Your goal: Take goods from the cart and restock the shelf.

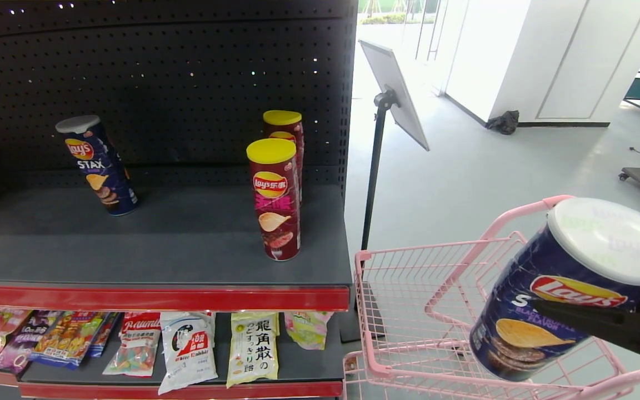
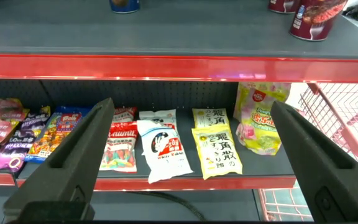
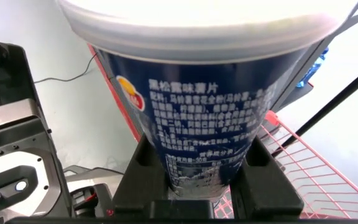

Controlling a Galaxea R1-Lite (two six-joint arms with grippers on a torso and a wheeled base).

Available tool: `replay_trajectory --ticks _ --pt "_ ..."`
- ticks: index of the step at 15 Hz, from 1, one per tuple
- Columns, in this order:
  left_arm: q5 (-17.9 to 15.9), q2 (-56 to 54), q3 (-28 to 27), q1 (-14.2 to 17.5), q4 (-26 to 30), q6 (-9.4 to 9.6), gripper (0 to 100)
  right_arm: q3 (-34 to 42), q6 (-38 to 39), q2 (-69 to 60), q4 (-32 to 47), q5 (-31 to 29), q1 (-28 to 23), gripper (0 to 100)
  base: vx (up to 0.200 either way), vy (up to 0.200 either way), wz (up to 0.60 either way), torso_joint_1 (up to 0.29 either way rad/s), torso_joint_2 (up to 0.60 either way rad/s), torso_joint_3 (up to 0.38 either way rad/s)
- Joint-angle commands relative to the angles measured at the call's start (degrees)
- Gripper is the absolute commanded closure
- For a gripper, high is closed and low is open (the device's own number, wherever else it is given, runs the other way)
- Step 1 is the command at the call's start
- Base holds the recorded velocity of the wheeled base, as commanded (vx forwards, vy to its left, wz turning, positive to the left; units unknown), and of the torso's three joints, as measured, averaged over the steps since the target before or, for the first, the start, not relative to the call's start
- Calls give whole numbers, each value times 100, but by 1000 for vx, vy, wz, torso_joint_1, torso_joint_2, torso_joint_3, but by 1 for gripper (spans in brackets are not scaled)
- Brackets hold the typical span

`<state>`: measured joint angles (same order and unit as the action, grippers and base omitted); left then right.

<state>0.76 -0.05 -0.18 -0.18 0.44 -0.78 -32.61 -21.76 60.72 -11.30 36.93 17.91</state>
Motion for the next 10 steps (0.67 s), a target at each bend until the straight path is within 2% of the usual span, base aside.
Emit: replay_trajectory --ticks 1,4,10 --pt "4 5 1 1 0 -1 0 9 5 -52 -4 -1 2 100 0 0 0 0 0 0" --pt "12 5 9 1 0 -1 0 9 5 -60 -4 -1 2 100 0 0 0 0 0 0" --pt "12 5 9 1 0 -1 0 -26 5 -52 -4 -1 11 100 0 200 0 1 0 1"
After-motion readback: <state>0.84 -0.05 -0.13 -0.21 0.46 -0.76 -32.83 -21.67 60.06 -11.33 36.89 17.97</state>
